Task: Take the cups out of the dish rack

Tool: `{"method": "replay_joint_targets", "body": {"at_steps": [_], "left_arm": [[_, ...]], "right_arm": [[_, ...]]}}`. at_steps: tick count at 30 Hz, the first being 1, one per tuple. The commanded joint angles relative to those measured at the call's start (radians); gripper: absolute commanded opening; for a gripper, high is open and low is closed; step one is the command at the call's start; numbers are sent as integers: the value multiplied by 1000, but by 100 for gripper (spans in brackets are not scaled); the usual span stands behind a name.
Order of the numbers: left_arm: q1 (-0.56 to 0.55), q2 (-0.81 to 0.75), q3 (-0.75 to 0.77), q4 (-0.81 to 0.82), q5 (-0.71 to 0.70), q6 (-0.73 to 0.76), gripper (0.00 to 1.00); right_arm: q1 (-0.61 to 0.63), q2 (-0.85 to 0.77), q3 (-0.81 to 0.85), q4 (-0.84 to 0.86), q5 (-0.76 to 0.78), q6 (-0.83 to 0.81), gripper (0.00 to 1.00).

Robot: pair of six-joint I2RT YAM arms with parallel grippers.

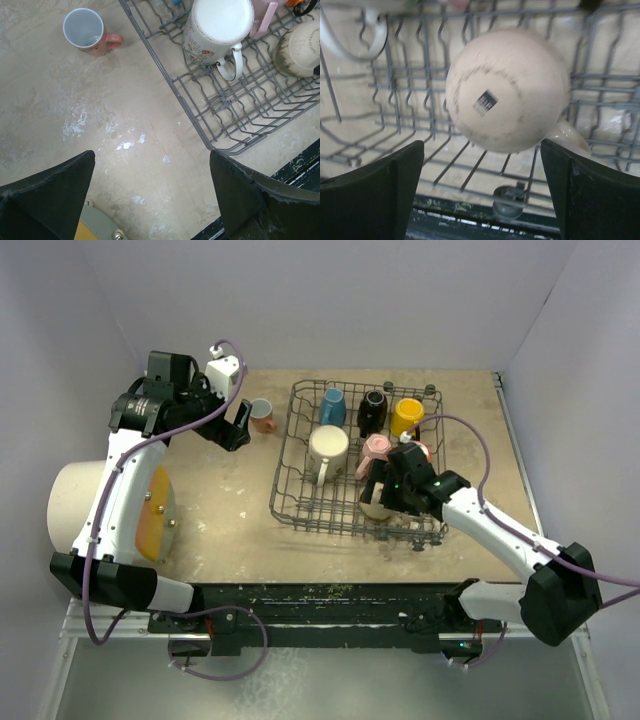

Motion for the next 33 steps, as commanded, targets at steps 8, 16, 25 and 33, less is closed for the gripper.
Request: {"method": "replay_joint_targets", "body": {"at_steps": [8, 16, 25, 33], "left_arm": [[-6, -44, -9, -2, 39, -19, 99], [-6, -46, -6, -8, 49, -23, 100], [-6, -52, 1, -23, 41, -12, 99], [-6, -49, 20, -33, 28, 0, 99]], "right_arm": [[101, -31, 103, -148, 19, 93, 100], [73, -60, 157, -305, 146, 63, 100], [-46, -17, 66, -177, 30, -50, 88], [-48, 27, -19, -90, -86, -93, 69]]}}
